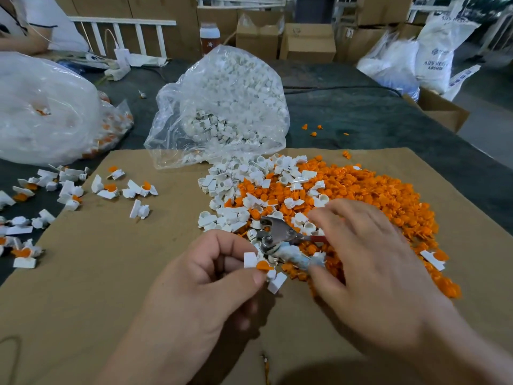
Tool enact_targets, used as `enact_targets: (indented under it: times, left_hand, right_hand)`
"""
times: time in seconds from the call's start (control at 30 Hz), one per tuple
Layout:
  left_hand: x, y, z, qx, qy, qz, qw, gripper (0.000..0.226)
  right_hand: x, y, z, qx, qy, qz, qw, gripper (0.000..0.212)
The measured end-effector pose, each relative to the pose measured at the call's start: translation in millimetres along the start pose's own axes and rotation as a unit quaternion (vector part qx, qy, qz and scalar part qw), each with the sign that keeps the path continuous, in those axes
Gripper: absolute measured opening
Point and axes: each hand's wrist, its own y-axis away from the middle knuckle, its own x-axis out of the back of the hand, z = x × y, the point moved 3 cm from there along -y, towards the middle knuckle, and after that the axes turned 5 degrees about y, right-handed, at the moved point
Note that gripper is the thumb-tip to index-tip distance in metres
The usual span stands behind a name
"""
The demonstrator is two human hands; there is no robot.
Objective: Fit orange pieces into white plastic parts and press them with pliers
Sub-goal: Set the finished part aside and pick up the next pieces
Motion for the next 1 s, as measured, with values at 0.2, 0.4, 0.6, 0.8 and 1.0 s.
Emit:
enact_targets:
  times: [0.2,0.4,0.6,0.8,1.0]
  left_hand:
    - [0.6,-1.7,1.4,0.027,0.096,0.000,0.995,0.021]
    - [0.3,-3.3,4.3,0.047,0.149,-0.011,0.988,0.015]
    - [1.1,-3.3,4.2,0.038,0.175,-0.024,0.983,0.027]
    - [1.3,-3.4,4.8,0.010,0.164,-0.012,0.986,0.029]
    - [2.5,-2.7,7.3,-0.026,0.130,0.005,0.991,0.028]
  right_hand:
    - [-11.5,-0.4,25.2,0.003,0.047,-0.163,0.985,0.068]
    - [-12.5,0.0,33.4,0.010,0.038,-0.163,0.986,0.071]
    - [-13.6,-4.1,32.0,0.007,0.047,-0.152,0.987,0.083]
    - [-12.5,-5.9,26.4,-0.008,0.062,-0.100,0.993,0.071]
    - [-5.6,-5.9,20.4,-0.028,0.072,-0.063,0.995,0.057]
